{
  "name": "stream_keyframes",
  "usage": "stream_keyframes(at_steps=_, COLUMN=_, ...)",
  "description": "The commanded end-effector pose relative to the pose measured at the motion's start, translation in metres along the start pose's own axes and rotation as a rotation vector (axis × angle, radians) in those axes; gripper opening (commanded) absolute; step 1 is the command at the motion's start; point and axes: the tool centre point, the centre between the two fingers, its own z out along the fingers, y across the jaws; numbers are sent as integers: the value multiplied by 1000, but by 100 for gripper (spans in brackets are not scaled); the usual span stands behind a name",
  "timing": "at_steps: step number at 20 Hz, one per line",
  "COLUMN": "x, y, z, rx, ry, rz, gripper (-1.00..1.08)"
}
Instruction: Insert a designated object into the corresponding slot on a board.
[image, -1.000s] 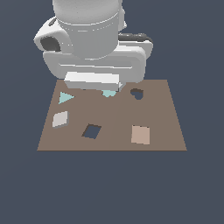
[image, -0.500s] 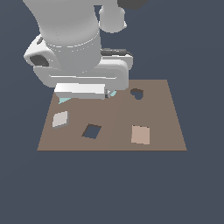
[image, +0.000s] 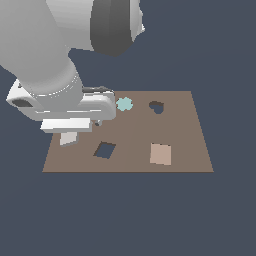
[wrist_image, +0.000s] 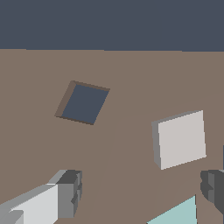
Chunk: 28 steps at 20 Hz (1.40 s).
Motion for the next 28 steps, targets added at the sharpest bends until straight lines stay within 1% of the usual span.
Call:
stream_keyframes(at_steps=1, x=4, y=16, z=12, rx=-3, ry=-4, rz=-22, gripper=100)
stream_keyframes(at_steps=5, x=10, y=36, z=27, rx=-7, ry=-9, rz=-45, gripper=100)
stream_keyframes(at_steps=10, x=15, y=49, z=36, rx=-10, ry=-12, rz=-62, gripper=100)
stream_keyframes(at_steps=18, x=16, y=52, z=40, rx=-11, ry=-13, rz=-64, gripper=100)
stream_keyframes(at_steps=26, x=17, y=53, z=59, rx=-11, ry=-13, rz=-66, gripper=100)
stream_keyframes(at_steps=27, x=17, y=53, z=59, rx=-11, ry=-13, rz=-66, gripper=-100)
stream_keyframes(at_steps=28, x=17, y=53, z=59, rx=-11, ry=-13, rz=-66, gripper=-100)
